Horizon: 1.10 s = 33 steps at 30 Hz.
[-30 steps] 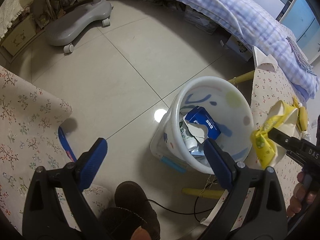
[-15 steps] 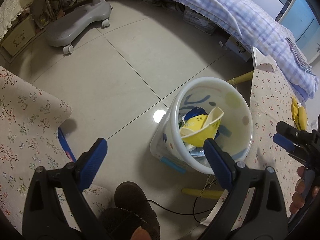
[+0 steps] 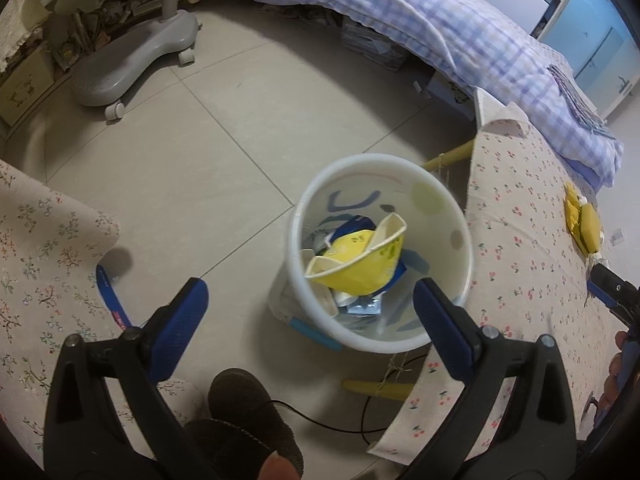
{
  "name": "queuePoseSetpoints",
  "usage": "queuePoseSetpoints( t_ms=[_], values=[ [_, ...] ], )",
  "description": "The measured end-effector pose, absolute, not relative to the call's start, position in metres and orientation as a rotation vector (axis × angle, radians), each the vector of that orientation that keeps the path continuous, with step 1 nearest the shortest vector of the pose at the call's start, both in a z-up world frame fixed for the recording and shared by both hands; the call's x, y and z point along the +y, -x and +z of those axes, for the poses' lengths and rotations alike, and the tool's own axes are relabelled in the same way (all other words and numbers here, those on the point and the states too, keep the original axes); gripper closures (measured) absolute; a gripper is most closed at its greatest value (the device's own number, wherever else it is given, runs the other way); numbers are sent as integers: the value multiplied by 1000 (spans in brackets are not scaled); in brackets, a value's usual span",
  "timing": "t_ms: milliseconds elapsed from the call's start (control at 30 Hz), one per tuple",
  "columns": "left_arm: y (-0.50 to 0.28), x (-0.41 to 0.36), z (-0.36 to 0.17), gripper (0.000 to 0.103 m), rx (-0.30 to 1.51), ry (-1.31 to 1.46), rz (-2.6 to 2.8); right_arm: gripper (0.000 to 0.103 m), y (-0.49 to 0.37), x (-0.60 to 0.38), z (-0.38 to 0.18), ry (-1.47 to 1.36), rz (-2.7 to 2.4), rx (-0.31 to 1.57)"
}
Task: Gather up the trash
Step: 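Reach to the crumpled white paper and grasp it with the right tool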
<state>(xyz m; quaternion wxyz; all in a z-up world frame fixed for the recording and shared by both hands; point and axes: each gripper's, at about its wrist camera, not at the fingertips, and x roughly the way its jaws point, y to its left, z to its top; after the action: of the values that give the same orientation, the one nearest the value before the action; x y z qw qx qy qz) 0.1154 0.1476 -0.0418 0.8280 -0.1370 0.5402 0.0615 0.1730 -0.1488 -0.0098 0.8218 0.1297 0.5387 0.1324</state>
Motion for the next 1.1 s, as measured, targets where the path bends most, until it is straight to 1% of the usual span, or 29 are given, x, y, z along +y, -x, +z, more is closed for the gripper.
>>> queuePoseSetpoints(
  t_ms=[367,567,833,1000,1100],
  values=[
    [-135,90,-30,1,1132,273,51,15,-181,-259,-14,-263,59,1103],
    [-156,45,-24,1,1128,202,-13,15,-190,-318,-16,-276,-74,1067],
    [-186,-11,-28,1,1126,126,-59,15,-204,-398,-38,-456,-222,1079],
    [-201,-47,-30,1,1129,139,-106,15,-210,-420,-54,-483,-269,1080],
    [-207,-71,-30,1,1120,141,-133,20,-213,-429,-64,-519,-269,1071]
  ],
)
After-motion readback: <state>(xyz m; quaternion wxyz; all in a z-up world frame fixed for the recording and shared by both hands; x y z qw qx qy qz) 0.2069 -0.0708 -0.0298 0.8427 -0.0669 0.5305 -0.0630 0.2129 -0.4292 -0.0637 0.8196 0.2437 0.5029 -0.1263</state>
